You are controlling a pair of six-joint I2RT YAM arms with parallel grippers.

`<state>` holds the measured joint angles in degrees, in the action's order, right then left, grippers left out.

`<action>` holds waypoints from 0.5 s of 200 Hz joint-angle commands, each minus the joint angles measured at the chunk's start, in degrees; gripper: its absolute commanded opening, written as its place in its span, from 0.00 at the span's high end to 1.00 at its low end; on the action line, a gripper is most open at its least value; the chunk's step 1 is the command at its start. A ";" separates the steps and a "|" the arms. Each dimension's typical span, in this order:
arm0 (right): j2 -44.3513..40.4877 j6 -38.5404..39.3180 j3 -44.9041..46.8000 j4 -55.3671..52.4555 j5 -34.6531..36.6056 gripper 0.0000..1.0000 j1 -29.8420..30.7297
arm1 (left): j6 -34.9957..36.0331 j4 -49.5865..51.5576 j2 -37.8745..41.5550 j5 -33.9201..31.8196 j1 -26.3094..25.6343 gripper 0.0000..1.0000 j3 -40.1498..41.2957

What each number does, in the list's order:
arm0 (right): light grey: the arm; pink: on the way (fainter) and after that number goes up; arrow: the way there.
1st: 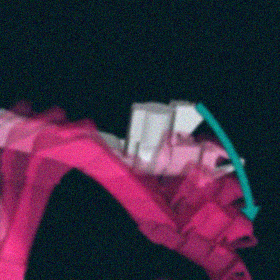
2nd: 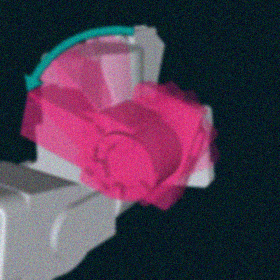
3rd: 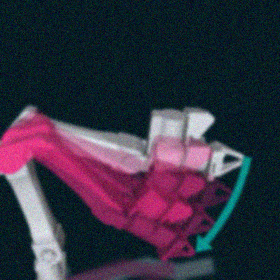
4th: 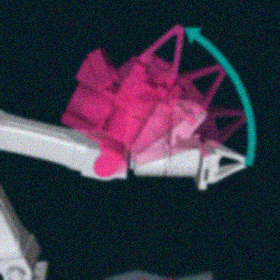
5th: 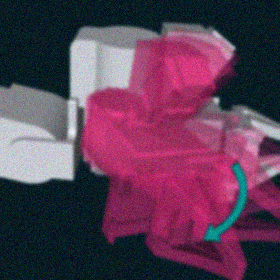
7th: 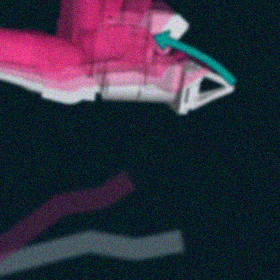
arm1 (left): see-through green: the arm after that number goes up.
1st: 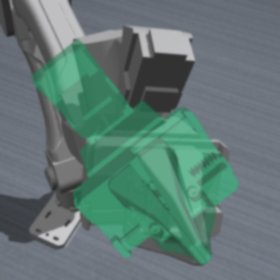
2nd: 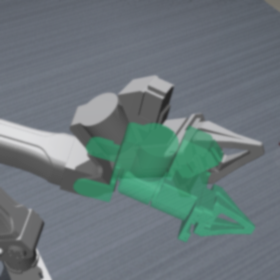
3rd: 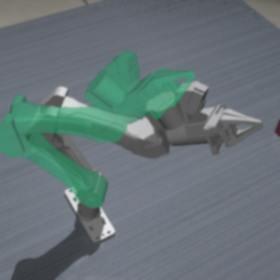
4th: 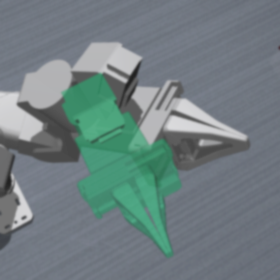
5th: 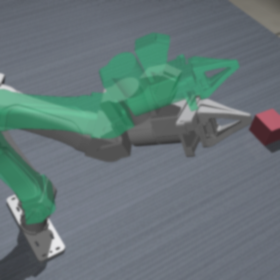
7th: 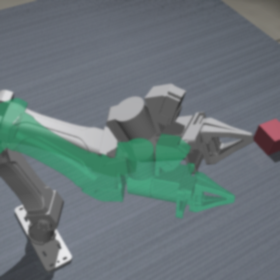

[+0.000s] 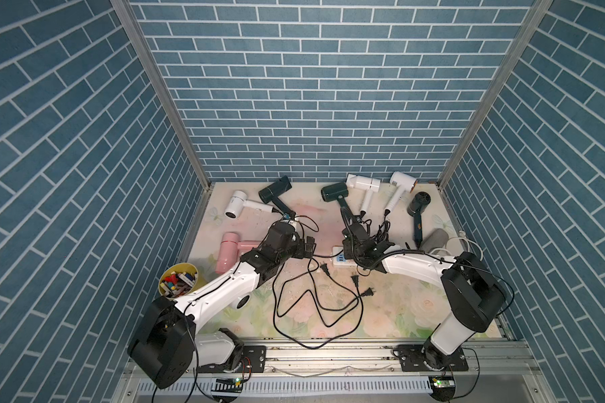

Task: Charge the blow dryers
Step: Insert the plug into the socket.

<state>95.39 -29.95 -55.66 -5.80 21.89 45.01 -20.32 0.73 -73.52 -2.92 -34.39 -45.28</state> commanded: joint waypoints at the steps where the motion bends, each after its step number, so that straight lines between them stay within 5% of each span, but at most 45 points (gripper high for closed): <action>1: -0.61 0.26 1.09 -6.57 -0.98 1.00 1.93 | 0.30 -0.73 0.11 0.12 0.29 0.01 0.87; 100: 0.42 -4.92 1.61 -16.74 1.87 1.00 3.29 | 0.10 -0.97 -0.01 0.19 0.29 0.01 0.98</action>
<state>94.76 -31.44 -55.40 -11.42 24.95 48.80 -20.34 0.45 -73.52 -2.92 -34.39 -45.06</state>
